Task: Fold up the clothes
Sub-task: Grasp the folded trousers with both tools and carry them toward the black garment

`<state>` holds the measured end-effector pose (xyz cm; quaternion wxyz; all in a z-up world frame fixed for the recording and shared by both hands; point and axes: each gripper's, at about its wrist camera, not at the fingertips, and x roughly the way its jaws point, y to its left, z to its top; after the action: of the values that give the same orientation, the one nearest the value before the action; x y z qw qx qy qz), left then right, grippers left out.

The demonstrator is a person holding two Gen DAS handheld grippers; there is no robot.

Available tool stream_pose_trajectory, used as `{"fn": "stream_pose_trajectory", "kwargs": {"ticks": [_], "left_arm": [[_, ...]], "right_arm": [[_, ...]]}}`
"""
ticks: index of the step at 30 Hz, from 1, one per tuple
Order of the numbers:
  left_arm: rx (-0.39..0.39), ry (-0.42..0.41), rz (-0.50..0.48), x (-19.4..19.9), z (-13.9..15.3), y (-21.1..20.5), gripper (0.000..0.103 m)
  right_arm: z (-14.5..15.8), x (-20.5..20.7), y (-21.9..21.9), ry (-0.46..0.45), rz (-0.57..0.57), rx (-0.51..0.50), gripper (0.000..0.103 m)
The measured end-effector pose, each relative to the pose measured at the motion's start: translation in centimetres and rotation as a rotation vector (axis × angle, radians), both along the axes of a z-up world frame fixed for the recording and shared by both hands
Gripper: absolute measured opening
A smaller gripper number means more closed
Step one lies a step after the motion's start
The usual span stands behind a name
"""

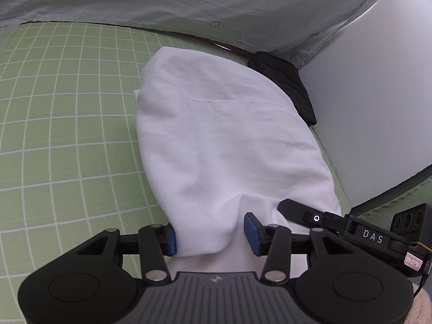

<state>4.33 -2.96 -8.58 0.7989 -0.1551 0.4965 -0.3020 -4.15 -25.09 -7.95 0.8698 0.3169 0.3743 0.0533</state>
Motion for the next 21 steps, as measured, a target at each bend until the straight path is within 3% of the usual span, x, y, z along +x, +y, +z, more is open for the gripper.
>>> {"fn": "stream_pose_trajectory", "kwargs": {"ticks": [12,21], "left_arm": [[-0.187,0.022,0.08,2.8,2.2,-20.4,0.048],[-0.182,-0.014,0.042,8.6,3.5,-30.8,0.049]], "right_arm": [[5.0,2.6,-23.6,-0.073,-0.009,-0.084,0.051],[5.8,8.7,-35.6,-0.09,0.009,-0.075,0.051]]}}
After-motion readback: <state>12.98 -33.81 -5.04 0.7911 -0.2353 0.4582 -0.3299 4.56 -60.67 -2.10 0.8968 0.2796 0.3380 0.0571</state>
